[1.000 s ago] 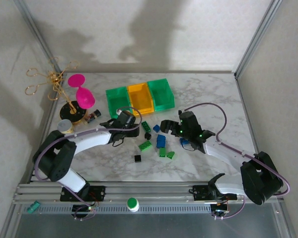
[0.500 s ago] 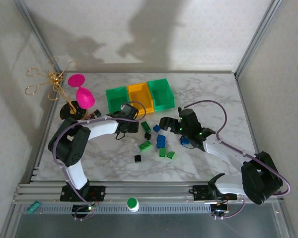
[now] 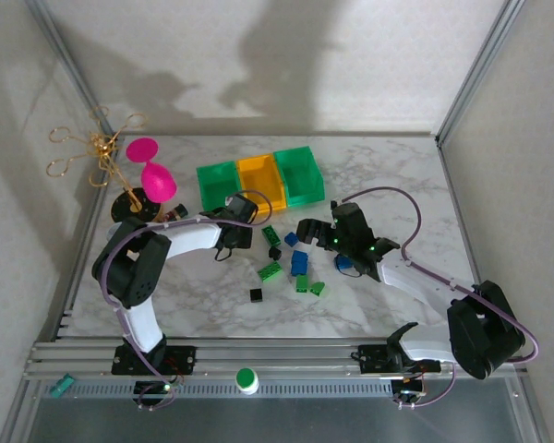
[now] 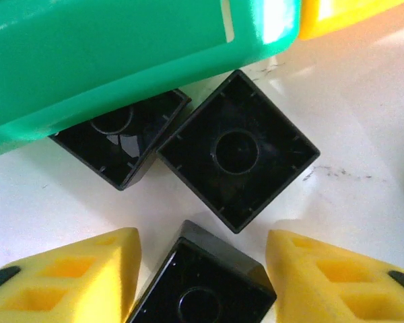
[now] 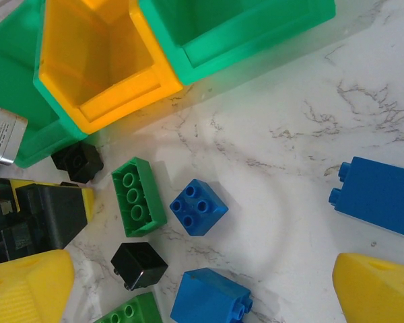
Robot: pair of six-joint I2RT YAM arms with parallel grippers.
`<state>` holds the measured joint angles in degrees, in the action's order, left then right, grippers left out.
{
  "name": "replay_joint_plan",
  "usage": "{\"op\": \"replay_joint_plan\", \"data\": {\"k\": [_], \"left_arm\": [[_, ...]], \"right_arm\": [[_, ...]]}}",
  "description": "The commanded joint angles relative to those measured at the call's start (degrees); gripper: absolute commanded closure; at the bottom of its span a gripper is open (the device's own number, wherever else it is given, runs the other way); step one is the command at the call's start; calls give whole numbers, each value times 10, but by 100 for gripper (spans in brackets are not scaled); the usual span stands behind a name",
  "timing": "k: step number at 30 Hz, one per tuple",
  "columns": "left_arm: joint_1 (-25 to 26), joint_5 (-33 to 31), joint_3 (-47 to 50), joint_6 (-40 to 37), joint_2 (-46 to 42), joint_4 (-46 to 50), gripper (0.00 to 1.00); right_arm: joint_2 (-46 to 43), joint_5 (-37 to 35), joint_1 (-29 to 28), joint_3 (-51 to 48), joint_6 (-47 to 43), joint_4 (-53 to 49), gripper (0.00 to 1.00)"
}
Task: Sort the legos into containers by color
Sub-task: Pick up the lego from the center of the table.
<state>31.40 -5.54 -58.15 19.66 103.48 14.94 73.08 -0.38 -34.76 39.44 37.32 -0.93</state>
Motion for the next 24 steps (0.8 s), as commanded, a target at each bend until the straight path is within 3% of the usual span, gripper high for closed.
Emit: {"op": "replay_joint_plan", "data": {"k": [1,14,24], "left_arm": [[2,-1,13,0,-11,19,60],[6,21,22,32,-89,39,62],[-39,-35,-96,36,-75,67,63]], "right_arm": [[5,-14,-4,18,0,-3,1],[41,-72,10,79,-27,-40,1],[125,-82,59,162,-54,-38,1]]}}
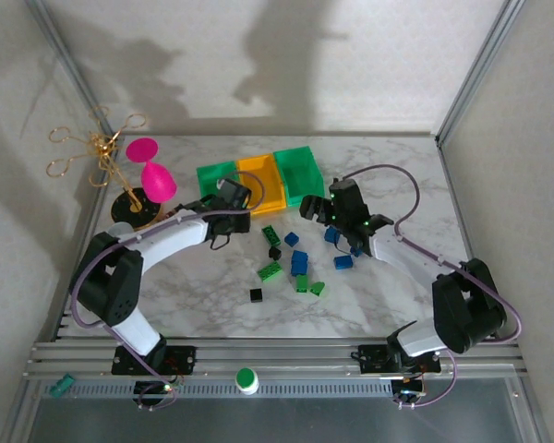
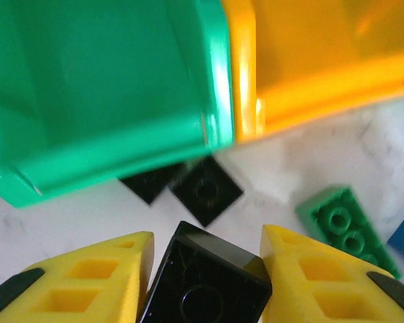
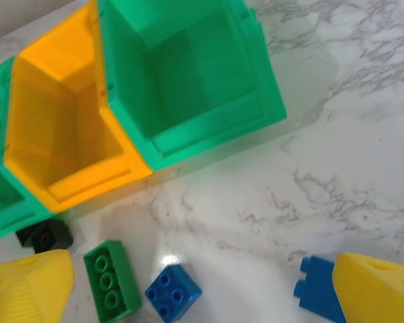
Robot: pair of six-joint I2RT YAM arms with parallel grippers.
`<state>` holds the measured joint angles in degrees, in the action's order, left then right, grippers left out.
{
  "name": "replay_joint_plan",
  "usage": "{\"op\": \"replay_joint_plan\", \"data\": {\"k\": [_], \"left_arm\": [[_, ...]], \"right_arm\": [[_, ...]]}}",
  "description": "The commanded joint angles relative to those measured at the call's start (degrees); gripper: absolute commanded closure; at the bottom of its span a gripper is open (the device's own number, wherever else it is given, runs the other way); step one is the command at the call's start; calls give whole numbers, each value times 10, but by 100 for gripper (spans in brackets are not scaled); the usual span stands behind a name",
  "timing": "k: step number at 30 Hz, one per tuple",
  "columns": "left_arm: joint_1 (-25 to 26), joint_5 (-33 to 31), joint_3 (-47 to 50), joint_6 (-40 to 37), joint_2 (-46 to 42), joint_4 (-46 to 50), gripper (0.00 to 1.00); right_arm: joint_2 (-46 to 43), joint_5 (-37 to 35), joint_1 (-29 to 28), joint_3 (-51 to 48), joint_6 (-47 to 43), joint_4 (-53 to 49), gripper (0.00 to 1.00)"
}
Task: Sort the legos into containers by color
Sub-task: Pick up the lego from the center of the table, then place the lego in the container.
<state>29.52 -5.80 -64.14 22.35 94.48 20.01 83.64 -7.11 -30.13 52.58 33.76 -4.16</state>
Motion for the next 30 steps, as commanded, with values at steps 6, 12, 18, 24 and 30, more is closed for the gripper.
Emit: {"op": "replay_joint_plan", "data": {"k": [6,12,18,24,30], "left_arm": [[-60,-69,-110,14,79,5,62],[-88,-75,-162,18,149,-17,63],[-93,-80,-200,10,194,-21,58],[-96,-82,-202,5,208,-25,50],[-96,-75,-203,1,210,-25,48]], "right_arm": [[85,-13,43,85,-44,4,1],[156,-11,63,144,-76,3,1],[227,6,83,198,-103,3,1],[289,21,96,257,-135,0,1],[336,50,104,305,-170,-4,9]]}}
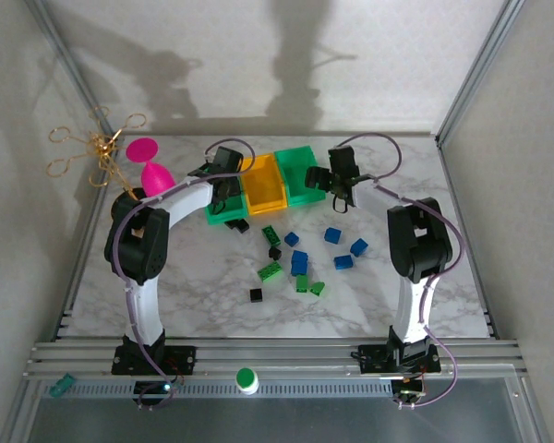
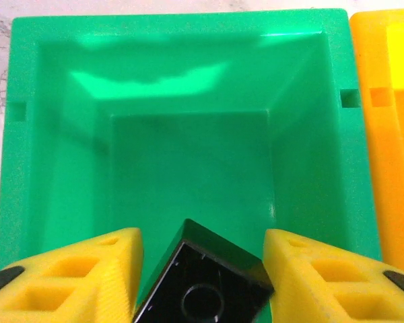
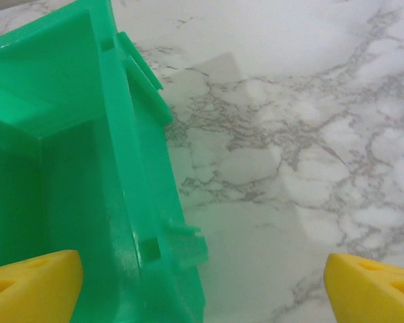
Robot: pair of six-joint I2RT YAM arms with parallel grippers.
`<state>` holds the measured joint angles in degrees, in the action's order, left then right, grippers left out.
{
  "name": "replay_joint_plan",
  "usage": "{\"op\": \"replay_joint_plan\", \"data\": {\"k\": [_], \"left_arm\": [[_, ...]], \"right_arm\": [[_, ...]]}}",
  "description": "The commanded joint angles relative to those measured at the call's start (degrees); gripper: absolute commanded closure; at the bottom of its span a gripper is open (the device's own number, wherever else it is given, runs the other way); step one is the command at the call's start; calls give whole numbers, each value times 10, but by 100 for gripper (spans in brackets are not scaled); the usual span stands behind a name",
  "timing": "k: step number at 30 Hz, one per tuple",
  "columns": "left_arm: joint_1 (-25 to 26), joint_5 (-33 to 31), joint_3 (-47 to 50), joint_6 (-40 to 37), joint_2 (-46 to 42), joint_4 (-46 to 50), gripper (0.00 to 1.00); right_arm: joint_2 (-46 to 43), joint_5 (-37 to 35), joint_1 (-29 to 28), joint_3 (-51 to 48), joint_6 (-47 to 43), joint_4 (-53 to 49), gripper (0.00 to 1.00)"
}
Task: Sort the legos into containers by color
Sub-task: Place the lego in the container, then move the container to the top-center of the table.
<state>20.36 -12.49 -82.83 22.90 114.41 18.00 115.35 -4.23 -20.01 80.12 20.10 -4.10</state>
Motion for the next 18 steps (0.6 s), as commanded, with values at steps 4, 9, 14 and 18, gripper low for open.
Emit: {"op": "replay_joint_plan", "data": {"k": [4,9,14,18], "left_arm": [[-4,-2,-17,-4,4,-2,47],[-4,7,-12,0,-14,-2,46],[-2,22,-8,6,-25,-6,46],[-1,28,-13,6,-22,-4,46]], "right_arm": [[26,38,3,35,-48,1,17],[38,35,3,49,-56,-12,35],[34,28,4,50,-58,-14,55],[30,26,9,47,-58,-16,68]]}}
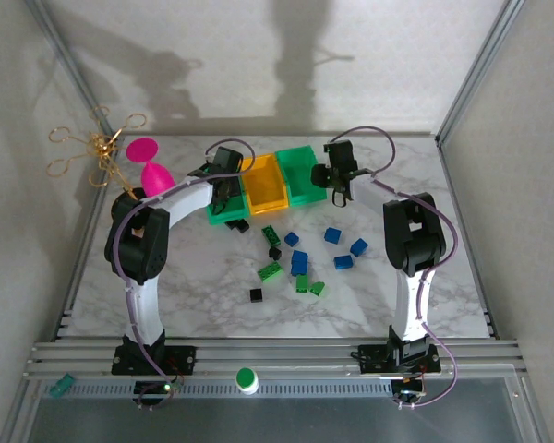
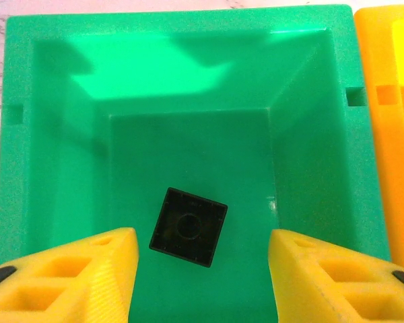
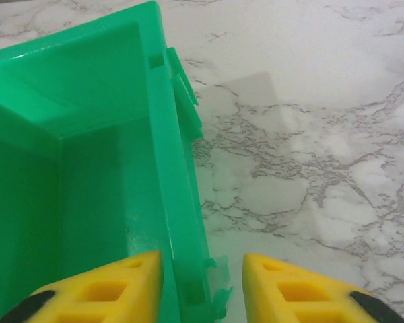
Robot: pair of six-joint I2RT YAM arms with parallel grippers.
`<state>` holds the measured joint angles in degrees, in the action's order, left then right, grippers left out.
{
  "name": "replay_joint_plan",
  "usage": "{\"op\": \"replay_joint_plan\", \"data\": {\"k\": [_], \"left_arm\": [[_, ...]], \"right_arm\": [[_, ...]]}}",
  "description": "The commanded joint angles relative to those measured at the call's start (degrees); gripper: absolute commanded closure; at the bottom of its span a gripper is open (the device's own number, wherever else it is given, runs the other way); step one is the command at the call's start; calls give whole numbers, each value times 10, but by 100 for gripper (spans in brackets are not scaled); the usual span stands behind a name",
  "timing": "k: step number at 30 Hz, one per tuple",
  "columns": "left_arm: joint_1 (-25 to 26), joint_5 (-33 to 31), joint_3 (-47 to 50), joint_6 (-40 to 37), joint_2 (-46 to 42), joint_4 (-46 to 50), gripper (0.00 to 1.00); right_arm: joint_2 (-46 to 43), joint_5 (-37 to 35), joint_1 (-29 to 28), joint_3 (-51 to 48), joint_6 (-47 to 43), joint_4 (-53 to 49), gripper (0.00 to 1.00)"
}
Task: Sort the legos into containers by color
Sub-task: Move the container to the top-center of the table.
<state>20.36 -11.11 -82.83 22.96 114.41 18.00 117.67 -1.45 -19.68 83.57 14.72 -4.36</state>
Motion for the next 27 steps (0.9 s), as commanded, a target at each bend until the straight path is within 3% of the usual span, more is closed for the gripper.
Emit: {"op": "replay_joint_plan", "data": {"k": [1,6,10,16,23,27], "left_arm": [[0,16,-15,5,-23,-4,46],[3,18,-27,7,-21,2,45],[4,24,-32,4,-26,-4,43],[7,53,-68,2,-25,10,41],[22,80,0,27,-72,-27,40],[38,87,39,33,-94,-31,38]], "right_arm": [[6,-3,7,11,-4,-14,69],[-10,-9,16,-8,-2,-11,88],[-37,-24,22,-38,5,-5,92],[-92,-42,32,-103,-2,9,93],[-116,-84,36,-131,17,-12,92],[-125,-74,36,-133,26,-5,85]]}}
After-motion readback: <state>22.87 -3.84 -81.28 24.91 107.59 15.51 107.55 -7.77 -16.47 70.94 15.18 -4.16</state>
